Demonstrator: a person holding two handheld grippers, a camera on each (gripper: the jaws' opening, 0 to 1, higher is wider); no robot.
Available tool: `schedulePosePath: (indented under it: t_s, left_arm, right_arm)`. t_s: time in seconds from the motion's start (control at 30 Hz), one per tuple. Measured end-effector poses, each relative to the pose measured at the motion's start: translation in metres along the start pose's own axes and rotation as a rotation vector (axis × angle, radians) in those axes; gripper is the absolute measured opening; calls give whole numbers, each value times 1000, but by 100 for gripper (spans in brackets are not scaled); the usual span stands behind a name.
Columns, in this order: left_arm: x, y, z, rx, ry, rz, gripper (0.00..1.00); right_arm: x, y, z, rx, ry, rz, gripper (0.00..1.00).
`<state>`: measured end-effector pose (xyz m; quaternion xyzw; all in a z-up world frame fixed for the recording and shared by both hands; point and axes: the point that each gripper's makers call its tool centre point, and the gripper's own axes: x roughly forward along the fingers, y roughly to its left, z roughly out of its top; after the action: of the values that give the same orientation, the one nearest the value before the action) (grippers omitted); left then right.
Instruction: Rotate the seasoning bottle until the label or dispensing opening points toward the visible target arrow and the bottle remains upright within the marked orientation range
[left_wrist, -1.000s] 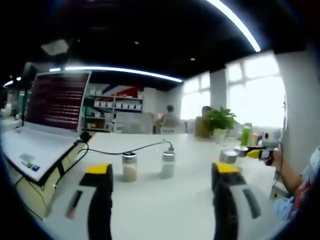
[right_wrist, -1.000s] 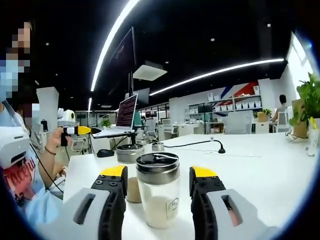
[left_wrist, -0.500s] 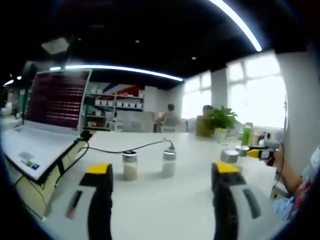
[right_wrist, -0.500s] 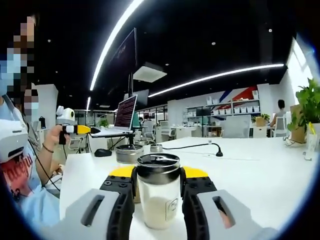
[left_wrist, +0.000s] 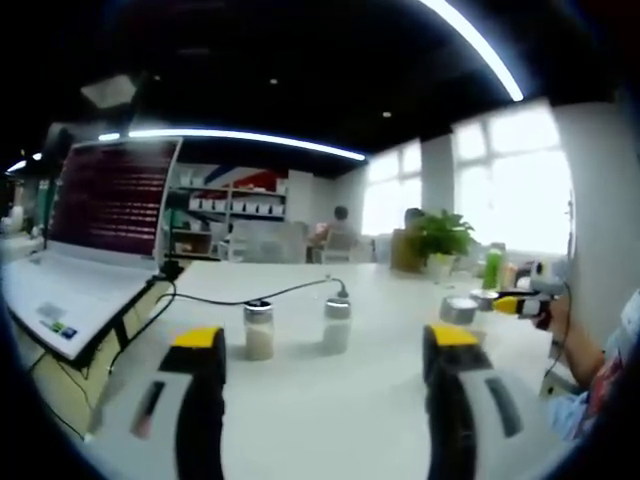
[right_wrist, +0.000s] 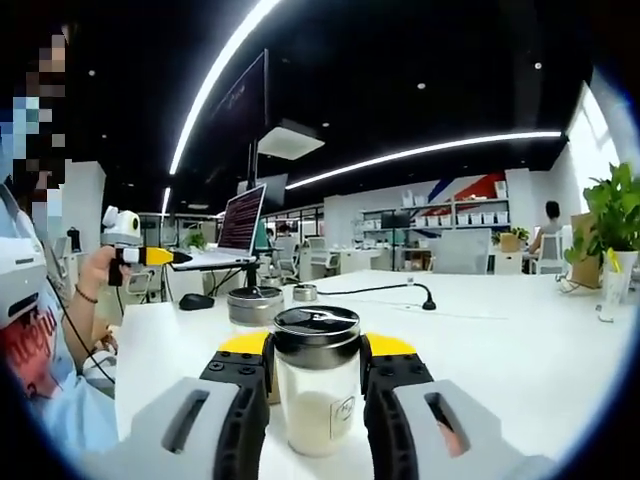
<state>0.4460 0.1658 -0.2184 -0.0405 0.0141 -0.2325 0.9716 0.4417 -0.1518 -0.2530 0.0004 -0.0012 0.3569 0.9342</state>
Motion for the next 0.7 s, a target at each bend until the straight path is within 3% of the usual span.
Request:
schedulePosePath:
  t_s: [0.23, 0.7]
  left_arm:
    - [1, -1, -1, 0, 2, -4, 85]
    - [0, -3, 1, 4, 1, -11, 85]
  right_arm:
    - [3, -1, -1, -58, 35, -66, 34]
    - [4, 1, -1, -46, 45, -169, 34]
